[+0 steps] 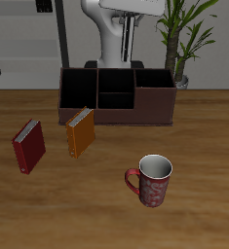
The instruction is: Place the striped book into the back desk caddy's right compartment
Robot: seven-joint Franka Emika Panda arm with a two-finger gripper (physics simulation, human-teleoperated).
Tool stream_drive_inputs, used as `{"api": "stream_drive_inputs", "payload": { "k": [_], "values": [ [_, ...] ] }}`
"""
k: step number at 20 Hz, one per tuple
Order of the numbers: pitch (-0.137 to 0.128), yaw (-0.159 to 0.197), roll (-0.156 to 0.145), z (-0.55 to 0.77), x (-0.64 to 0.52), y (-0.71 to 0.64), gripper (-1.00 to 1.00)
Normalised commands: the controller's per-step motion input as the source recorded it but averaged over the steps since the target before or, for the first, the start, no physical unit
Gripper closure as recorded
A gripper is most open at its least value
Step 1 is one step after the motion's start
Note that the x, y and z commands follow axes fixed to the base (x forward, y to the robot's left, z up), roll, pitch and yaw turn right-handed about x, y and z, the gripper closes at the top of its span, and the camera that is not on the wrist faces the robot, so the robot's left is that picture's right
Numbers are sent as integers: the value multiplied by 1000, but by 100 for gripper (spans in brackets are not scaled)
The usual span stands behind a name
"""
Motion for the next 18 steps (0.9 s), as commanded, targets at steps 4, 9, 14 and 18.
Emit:
{"api": "stream_drive_inputs", "payload": {
  "k": [4, 9, 14, 18],
  "values": [
    [32, -15, 17, -112, 24, 228, 100],
    [8, 1, 41, -50, -24, 267, 100],
    [-2, -9, 49, 20, -110, 259, 100],
    [5, -18, 33, 7, -74, 180, 100]
  ]
}}
